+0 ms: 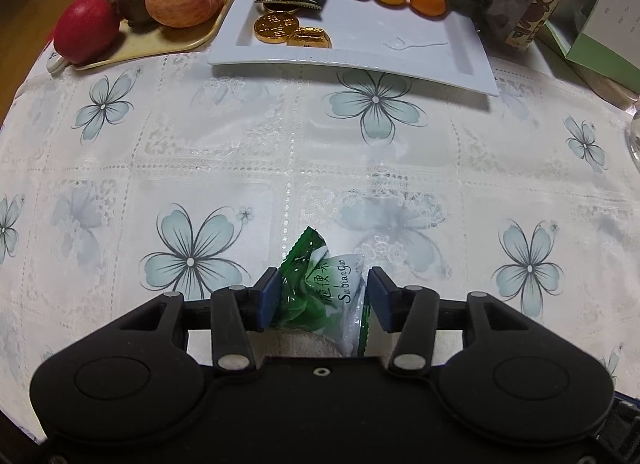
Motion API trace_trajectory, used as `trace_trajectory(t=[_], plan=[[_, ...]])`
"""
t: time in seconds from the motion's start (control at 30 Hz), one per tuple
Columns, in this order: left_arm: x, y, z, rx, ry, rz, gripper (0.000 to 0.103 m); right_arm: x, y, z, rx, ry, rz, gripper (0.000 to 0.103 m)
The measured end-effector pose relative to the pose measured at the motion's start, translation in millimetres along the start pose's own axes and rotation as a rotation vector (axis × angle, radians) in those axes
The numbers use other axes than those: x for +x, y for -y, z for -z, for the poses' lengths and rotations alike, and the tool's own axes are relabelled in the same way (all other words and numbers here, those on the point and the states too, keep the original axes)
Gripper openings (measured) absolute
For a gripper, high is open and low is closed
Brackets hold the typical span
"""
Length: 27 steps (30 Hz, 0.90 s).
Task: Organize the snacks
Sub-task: 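Grasp the green-and-white candy with the left gripper while the right holds the gold candy, then carry both candies over the gold tray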
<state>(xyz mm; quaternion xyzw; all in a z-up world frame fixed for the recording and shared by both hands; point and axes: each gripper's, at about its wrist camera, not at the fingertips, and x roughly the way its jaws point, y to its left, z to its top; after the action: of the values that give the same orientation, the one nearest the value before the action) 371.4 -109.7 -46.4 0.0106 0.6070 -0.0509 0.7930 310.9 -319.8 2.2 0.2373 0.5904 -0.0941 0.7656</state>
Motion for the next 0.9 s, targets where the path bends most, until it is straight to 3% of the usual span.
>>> trace_trajectory(t=[0.2, 0.57, 0.63, 0.7, 0.9], plan=[[14, -2, 12, 0.04, -0.021, -0.064, 0.059, 1, -1, 0, -0.003, -0.003, -0.001, 0.034], [14, 2, -5, 0.063, 0.013, -0.067, 0.058, 2, -3, 0, -0.006, -0.01, -0.001, 0.034], [15, 3, -5, 0.055, 0.017, -0.055, 0.054, 2, -3, 0, -0.008, -0.011, -0.001, 0.034], [14, 4, -4, 0.057, 0.019, -0.025, 0.043, 3, -3, -1, -0.007, -0.012, -0.002, 0.034], [-1, 2, -4, 0.058, 0.067, -0.037, 0.038, 4, -3, 0, -0.011, -0.015, 0.0, 0.034]])
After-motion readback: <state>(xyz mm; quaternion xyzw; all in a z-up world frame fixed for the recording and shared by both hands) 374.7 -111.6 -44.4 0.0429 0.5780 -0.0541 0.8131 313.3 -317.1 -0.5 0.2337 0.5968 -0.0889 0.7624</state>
